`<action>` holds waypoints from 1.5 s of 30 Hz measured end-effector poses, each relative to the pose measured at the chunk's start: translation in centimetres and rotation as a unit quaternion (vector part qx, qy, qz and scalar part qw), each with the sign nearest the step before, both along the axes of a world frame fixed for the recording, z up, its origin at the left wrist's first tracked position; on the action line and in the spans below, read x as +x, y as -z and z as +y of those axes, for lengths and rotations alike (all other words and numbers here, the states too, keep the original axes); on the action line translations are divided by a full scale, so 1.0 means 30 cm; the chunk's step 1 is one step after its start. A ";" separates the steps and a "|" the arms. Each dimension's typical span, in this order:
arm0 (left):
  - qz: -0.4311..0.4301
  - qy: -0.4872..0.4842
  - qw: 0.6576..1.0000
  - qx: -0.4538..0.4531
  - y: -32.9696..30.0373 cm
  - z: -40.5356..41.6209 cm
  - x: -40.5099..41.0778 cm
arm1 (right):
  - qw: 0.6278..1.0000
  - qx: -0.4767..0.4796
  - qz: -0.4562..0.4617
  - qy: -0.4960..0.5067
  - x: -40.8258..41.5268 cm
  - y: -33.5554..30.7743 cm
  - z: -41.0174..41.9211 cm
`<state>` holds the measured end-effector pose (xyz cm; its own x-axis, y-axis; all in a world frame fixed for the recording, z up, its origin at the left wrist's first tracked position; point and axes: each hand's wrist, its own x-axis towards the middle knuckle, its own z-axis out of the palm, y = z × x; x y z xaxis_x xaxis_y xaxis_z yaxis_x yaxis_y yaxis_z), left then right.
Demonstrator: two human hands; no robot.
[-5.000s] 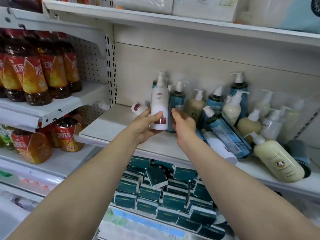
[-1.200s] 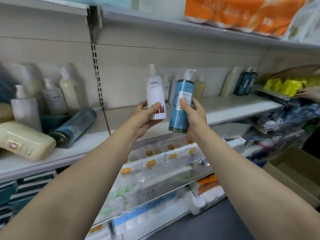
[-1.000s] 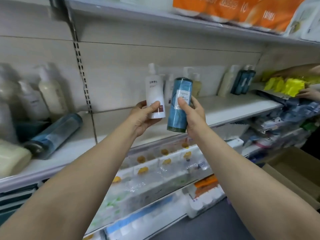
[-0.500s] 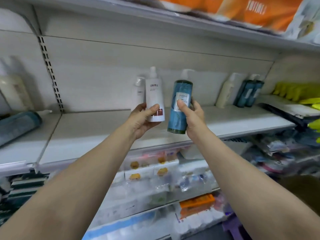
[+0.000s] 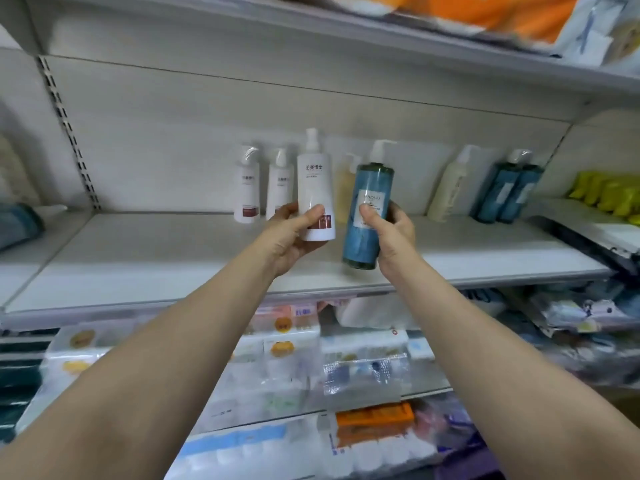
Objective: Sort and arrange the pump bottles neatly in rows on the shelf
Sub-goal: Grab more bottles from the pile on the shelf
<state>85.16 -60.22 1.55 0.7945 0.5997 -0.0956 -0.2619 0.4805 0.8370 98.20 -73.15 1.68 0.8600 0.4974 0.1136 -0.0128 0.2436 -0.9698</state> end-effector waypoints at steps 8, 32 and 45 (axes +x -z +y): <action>-0.005 0.003 1.000 -0.007 -0.017 0.044 0.101 | 1.000 0.006 0.010 0.016 0.104 -0.012 0.036; 0.001 0.029 0.999 0.020 -0.028 0.083 0.318 | 0.999 0.015 0.009 0.032 0.354 -0.032 0.033; -0.013 -0.026 1.000 0.006 -0.028 -0.115 0.509 | 1.000 0.006 0.006 -0.019 0.587 -0.050 -0.082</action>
<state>100.41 -63.68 2.37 0.7648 0.6407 -0.0672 -0.3079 0.4552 0.8354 115.80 -75.61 3.19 0.8422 0.5280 0.1094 -0.0336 0.2538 -0.9667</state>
